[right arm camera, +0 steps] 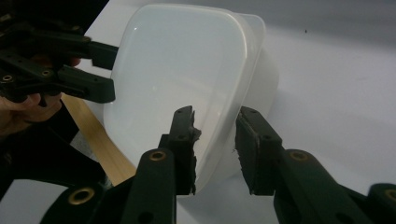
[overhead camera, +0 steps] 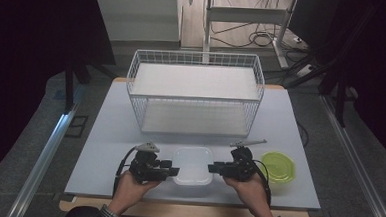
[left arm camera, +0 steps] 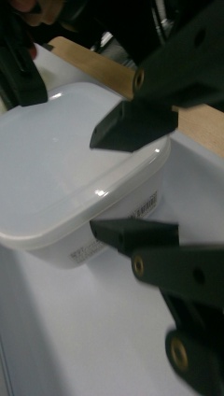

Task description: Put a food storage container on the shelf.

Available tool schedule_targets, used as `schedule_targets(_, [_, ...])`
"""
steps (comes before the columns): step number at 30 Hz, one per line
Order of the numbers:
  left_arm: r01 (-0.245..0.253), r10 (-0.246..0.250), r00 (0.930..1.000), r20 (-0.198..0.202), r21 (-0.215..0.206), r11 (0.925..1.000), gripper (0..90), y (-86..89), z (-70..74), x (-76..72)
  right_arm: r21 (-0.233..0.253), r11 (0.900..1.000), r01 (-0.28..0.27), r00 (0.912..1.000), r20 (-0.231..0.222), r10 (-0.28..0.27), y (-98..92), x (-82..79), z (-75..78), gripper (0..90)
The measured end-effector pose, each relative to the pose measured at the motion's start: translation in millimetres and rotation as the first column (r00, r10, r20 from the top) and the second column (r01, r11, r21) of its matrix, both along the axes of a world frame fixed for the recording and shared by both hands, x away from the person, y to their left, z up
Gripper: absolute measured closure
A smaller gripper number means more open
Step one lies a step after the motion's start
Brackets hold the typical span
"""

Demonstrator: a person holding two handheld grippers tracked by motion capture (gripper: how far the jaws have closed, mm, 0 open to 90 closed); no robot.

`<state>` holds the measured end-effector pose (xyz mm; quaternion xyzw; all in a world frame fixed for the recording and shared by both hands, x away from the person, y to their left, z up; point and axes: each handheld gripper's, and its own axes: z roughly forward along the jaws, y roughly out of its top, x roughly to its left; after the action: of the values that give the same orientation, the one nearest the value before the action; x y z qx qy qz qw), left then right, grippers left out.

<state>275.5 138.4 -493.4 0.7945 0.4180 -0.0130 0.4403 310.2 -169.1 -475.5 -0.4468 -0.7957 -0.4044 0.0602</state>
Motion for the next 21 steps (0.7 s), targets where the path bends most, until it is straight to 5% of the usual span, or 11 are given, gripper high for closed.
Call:
schedule_targets(4, [-0.037, 0.037, 0.9992, -0.016, -0.012, 0.9992, 61.5, 0.2, 1.1, -1.6, 0.007, 1.0, 0.018, 0.9998, 0.006, -0.018, 0.3, -2.7, 0.5, 70.8])
schedule_targets(9, [-0.078, 0.078, 0.9969, 0.01, -0.028, 0.9966, 76.6, 2.7, 3.4, -3.7, 0.025, 0.998, 0.052, 0.9963, 0.067, -0.054, -1.7, -6.9, 3.8, 78.5])
schedule_targets(15, [-0.107, 0.108, 0.9937, 0.03, -0.019, 0.994, 77.8, 0.7, 1.5, -1.9, -0.038, 0.997, 0.06, 0.982, 0.182, -0.052, 5.3, -14.7, 6.4, 78.6])
schedule_targets(21, [-0.122, 0.125, 0.9902, 0.062, -0.043, 0.9915, 77.9, 0.7, 6.3, -1.2, -0.043, 0.997, 0.068, 0.9702, 0.236, -0.056, 6.3, -17.0, 11.8, 78.6])
